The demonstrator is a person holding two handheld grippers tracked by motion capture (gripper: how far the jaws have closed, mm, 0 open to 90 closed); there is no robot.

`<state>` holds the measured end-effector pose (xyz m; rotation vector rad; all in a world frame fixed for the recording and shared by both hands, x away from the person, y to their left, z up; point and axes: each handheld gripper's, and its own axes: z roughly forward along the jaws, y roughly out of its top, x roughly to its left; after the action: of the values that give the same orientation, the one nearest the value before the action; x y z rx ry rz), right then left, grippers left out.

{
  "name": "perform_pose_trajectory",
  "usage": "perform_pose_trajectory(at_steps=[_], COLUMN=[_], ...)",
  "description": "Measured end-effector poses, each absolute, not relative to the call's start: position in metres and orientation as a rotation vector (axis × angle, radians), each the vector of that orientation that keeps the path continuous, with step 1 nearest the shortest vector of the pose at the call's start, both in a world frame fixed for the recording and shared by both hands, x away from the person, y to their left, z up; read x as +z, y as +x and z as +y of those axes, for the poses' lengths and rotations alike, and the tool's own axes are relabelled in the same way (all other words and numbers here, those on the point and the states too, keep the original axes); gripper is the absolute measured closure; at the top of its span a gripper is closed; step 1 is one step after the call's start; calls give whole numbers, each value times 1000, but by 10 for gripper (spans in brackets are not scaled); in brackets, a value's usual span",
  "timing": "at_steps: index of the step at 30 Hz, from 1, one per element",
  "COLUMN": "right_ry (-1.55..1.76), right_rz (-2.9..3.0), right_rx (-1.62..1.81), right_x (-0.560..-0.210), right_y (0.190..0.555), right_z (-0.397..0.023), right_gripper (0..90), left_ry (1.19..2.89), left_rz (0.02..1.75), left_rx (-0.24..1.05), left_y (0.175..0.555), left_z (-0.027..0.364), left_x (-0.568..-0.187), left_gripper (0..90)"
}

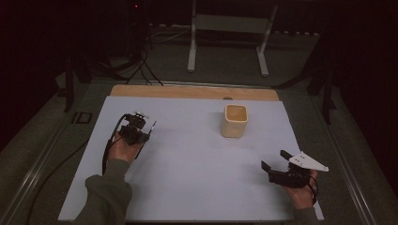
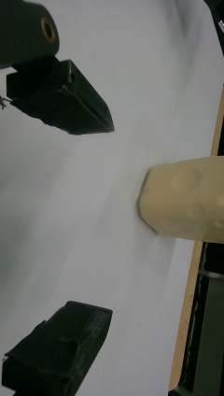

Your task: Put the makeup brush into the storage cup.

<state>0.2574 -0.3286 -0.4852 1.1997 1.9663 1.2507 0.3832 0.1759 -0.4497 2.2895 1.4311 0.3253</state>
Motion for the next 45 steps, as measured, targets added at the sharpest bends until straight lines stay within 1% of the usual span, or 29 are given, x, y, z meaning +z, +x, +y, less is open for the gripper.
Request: perform_pose_trajectory(at_steps=[10,15,17,23,29,35,39,41,42,45], right_ry=[1203,1202,1204,1208,1208,1189,1181,1179,1175,1172], right_rz=[1964,1960,1960,1953,1947,1959,1961,1962,1960,1955], right_rx=[1261,1268,1270,1291,1299,1334,1354,1360,1376,1408], right_x=[-485,-484,-484,-482,-481,-479,-477,-476,-474,-470], right_y=[257,257,257,257,257,259,259,260,260,262], right_z=[-329,-329,-329,-329,-327,-319,-315,-314,-312,-308], right_gripper=[98,97,97,98,98,98,98,98,98,98], left_ry=[2197,2130,2130,2059,2017,1966,1935,1935,1907,1874], left_rz=[1371,1313,1313,1234,1172,1076,1006,1006,960,923], left_rx=[375,418,418,467,478,489,481,481,466,442], left_y=[377,371,371,366,364,360,358,358,356,357], left_z=[178,178,178,178,179,180,178,178,176,175], left_x=[-439,-433,-433,-429,-426,-423,-422,-422,-421,-421], left_gripper=[863,863,863,863,863,863,863,863,863,863])
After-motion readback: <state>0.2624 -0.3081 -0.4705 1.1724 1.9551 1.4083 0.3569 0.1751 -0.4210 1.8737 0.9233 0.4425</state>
